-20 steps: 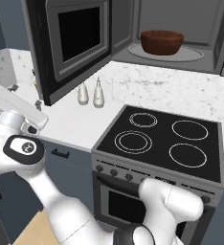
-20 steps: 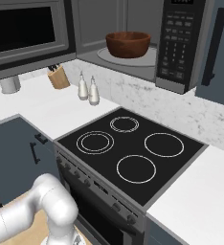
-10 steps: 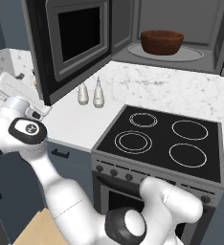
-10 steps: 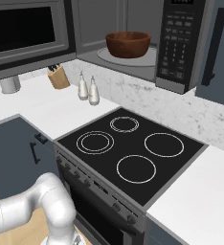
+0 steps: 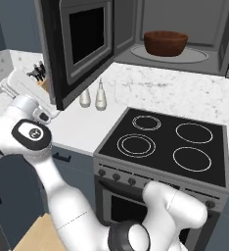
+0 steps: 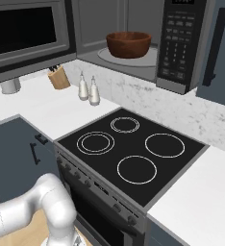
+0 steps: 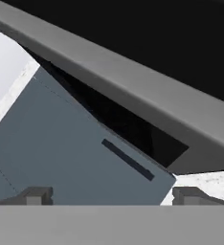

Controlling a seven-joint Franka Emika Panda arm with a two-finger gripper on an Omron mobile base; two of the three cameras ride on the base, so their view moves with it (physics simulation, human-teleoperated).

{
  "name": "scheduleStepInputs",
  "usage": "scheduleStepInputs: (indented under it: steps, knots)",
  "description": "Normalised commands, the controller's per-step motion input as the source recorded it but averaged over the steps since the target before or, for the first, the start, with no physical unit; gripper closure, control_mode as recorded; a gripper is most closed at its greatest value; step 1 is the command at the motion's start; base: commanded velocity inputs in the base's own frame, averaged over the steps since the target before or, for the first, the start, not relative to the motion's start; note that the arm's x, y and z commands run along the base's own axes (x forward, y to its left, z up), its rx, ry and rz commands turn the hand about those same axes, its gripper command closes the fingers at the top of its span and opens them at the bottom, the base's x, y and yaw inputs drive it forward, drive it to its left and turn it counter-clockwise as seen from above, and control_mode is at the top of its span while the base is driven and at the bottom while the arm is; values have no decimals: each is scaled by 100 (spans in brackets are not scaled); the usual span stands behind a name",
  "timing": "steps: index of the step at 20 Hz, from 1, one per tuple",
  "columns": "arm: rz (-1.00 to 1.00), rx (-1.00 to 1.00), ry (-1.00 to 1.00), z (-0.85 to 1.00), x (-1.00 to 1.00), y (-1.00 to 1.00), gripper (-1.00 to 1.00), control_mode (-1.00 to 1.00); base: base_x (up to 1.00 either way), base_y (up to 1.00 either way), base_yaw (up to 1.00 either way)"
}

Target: Pick the lime from the sink and place it in the bowl. Then pick the bowl and place it in the microwave. Then close the microwave door and press the start button.

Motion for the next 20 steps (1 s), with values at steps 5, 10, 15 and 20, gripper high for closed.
scheduleStepInputs:
  steps: [5, 10, 15, 20]
  knots:
    - [0, 27, -16, 4, 0, -94, -100, -100, 0, 0, 0]
    - [-1, 27, -14, 12, 0, -100, -100, -100, 0, 0, 0]
    - [-2, 21, -16, 22, -13, -98, -100, -100, 0, 0, 0]
    - [-6, 21, -19, 21, -36, -100, -100, -100, 0, 0, 0]
